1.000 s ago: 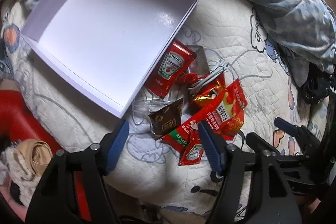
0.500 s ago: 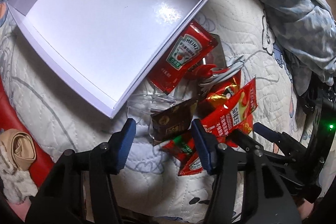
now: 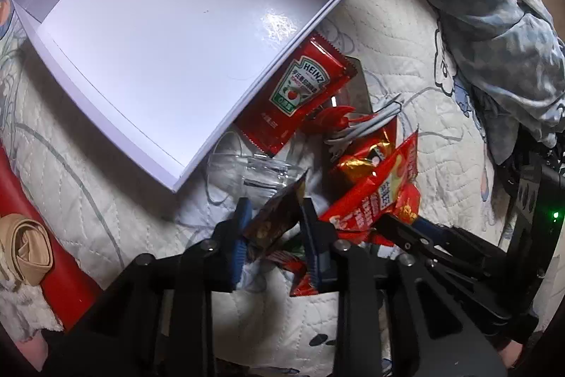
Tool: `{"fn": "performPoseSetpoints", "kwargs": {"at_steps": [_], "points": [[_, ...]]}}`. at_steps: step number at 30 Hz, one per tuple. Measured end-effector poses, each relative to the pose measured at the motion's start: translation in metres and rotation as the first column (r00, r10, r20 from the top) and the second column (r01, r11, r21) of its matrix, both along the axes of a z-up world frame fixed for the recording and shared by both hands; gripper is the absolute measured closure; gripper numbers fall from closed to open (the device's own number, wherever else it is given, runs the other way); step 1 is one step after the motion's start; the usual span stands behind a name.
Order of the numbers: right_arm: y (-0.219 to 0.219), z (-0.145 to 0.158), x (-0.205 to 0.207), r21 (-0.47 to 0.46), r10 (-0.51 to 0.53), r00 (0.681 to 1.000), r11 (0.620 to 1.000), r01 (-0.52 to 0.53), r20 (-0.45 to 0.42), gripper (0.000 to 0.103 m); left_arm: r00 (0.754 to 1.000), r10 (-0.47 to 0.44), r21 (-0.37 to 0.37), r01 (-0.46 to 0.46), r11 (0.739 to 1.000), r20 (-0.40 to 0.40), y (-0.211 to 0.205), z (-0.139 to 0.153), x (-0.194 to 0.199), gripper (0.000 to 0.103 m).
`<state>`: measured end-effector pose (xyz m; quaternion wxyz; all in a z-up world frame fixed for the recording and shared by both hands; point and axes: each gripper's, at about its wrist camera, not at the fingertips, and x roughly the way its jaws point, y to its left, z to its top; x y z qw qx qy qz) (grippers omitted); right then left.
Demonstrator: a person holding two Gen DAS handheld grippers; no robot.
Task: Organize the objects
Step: 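Grasp the brown candy wrapper with the left gripper while the right grasps the red gold-print packet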
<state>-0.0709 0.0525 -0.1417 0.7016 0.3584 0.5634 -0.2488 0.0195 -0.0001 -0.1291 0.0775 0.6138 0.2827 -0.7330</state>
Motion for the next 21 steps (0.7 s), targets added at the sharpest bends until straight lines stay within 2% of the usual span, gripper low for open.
{"fn": "performPoseSetpoints", "kwargs": {"at_steps": [1,13,19,21], "points": [[0.000,0.001,0.000,-0.003,-0.005,1.000,1.000,0.005,0.003,0.074,1.000,-0.004,0.001,0.004,1.000,0.002,0.000,0.001,0.000,0.090],[-0.011,0.009,-0.020,0.018,-0.123,0.992,0.992,0.123,-0.008,0.076,0.997,-0.073,0.003,0.073,0.997,-0.001,-0.003,0.024,0.004,0.092],[-0.008,0.030,-0.031,0.004,-0.200,0.980,0.980,0.200,-0.015,0.077,0.991,-0.132,0.014,0.132,0.991,-0.015,-0.004,0.045,0.001,0.092],[0.001,0.047,-0.036,0.008,-0.247,0.969,0.969,0.247,-0.008,0.077,0.989,-0.149,0.018,0.149,0.989,-0.018,-0.004,0.053,0.000,0.092]]}}
